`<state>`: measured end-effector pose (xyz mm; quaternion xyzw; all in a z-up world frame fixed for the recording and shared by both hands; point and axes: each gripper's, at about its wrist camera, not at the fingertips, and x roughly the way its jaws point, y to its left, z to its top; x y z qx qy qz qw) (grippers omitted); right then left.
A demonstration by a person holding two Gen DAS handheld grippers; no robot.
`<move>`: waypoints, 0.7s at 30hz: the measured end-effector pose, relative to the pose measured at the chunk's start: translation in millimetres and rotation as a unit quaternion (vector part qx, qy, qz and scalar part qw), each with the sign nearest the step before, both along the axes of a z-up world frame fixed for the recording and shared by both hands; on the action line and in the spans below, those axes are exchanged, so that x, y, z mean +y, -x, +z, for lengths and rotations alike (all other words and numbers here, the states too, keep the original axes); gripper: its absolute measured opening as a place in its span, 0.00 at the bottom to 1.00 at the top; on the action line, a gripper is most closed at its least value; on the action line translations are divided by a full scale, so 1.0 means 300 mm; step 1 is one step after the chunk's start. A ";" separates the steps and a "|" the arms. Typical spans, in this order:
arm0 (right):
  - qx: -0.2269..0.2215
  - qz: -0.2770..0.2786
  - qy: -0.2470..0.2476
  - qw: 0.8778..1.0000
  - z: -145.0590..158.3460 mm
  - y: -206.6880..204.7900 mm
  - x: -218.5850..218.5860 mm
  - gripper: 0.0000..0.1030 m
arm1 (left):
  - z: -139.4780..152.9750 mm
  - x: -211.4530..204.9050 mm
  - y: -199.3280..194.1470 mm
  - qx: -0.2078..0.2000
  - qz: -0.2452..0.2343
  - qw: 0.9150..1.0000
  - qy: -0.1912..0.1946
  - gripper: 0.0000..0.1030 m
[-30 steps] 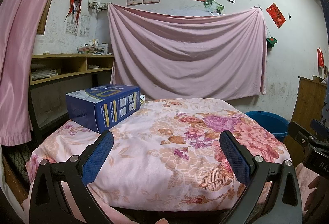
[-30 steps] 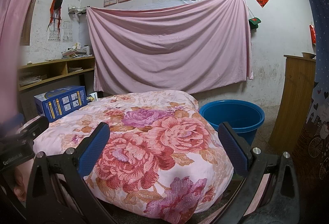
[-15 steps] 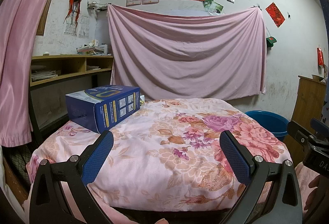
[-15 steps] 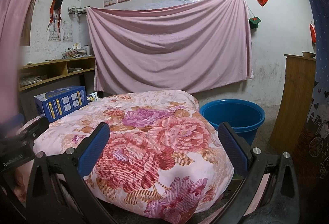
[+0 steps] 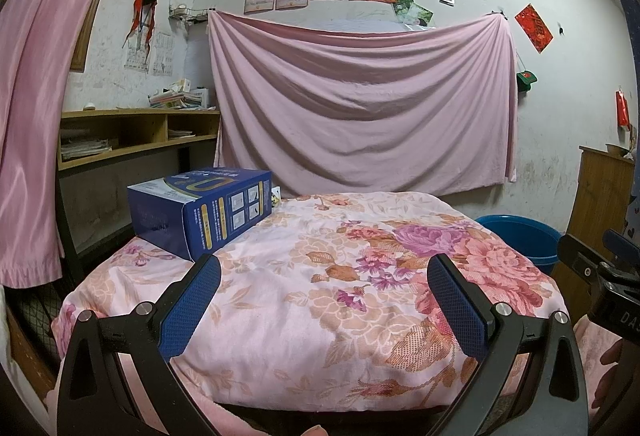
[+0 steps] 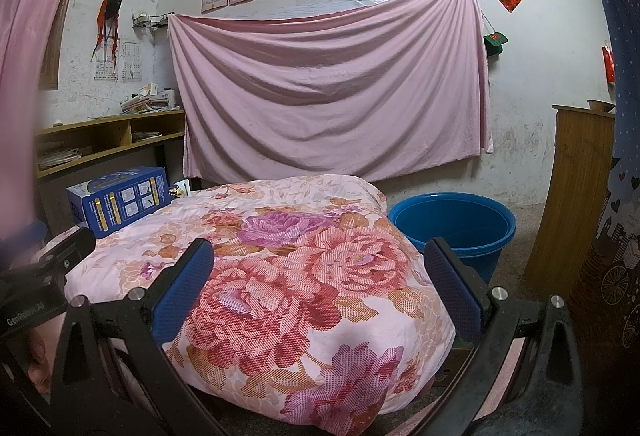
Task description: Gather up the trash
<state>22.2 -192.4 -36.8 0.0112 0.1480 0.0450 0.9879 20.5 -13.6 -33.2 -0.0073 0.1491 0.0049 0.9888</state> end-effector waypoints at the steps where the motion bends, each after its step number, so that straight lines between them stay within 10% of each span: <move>1: 0.000 0.000 0.000 1.000 0.000 0.000 0.002 1.00 | 0.000 0.000 0.000 0.000 0.000 1.000 0.000 0.98; 21: 0.000 -0.001 -0.001 1.000 0.001 0.001 0.002 1.00 | -0.002 0.004 -0.004 0.001 -0.001 1.000 -0.002 0.98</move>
